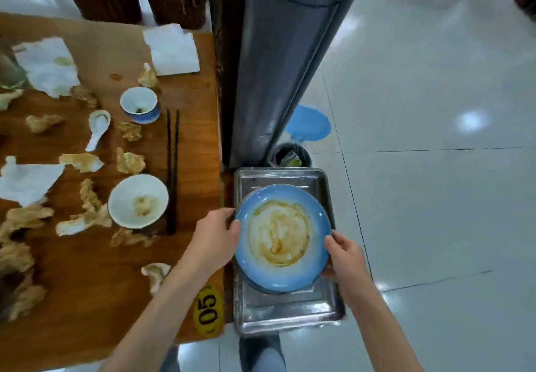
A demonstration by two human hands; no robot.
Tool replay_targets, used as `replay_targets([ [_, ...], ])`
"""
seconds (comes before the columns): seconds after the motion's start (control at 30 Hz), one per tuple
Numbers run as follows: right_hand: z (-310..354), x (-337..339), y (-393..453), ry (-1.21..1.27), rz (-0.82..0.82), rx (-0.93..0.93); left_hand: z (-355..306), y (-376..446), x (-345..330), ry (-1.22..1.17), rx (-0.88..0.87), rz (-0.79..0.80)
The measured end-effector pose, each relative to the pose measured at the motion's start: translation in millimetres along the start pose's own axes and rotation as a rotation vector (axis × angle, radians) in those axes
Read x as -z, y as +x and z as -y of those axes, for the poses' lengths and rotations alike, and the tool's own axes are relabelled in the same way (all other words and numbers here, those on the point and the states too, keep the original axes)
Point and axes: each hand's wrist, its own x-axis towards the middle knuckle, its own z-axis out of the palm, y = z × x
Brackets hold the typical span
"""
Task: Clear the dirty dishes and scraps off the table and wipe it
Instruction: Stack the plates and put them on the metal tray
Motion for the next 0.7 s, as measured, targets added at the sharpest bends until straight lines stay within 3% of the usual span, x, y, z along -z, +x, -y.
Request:
replay_targets([
  [0.33,-31.5,26.5,167.0,-0.102,0.035,-0.045,2.1,113.5,-137.5,-0.082,0.302,-0.161],
  [0.7,-88.7,-39.9,315.3,-0.219,0.108,-0.042,73.1,239.1,-163.6,-0.050,0.362,-0.104],
])
